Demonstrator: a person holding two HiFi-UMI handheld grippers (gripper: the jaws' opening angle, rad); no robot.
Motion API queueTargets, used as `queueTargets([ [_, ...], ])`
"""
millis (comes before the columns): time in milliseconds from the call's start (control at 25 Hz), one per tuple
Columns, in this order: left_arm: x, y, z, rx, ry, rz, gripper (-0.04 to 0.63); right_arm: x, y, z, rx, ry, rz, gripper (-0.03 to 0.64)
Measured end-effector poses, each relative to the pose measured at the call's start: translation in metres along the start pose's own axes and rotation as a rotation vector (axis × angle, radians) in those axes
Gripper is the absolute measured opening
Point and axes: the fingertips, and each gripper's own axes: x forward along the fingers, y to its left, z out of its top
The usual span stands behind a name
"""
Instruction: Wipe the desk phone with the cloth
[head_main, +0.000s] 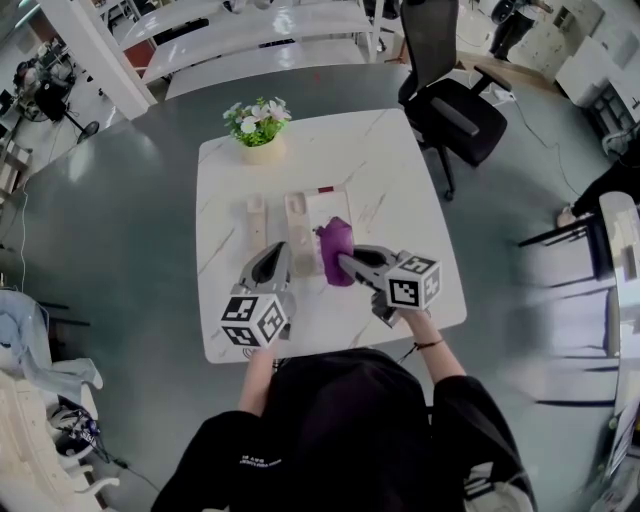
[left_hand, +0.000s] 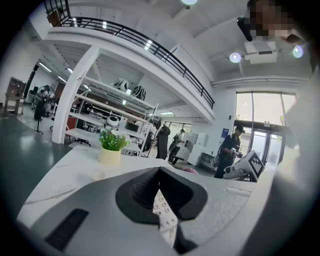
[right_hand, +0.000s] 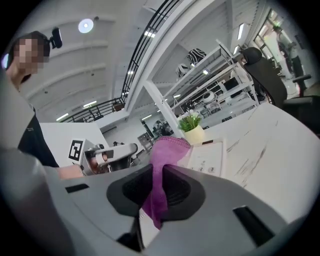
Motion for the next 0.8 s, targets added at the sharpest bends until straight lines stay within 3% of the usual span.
queueTargets([
  [440, -0.017, -0.007, 0.035, 0.094, -0.099, -0.004, -0.002, -0.022, 0.006, 0.068, -0.009, -0.282, -0.016, 0.037],
  [800, -0.03, -0.002, 0.064, 0.158, -0.158, 0.037, -0.002, -0.05, 0.012, 0.114, -0.099, -0.401, -0.082, 0.037],
])
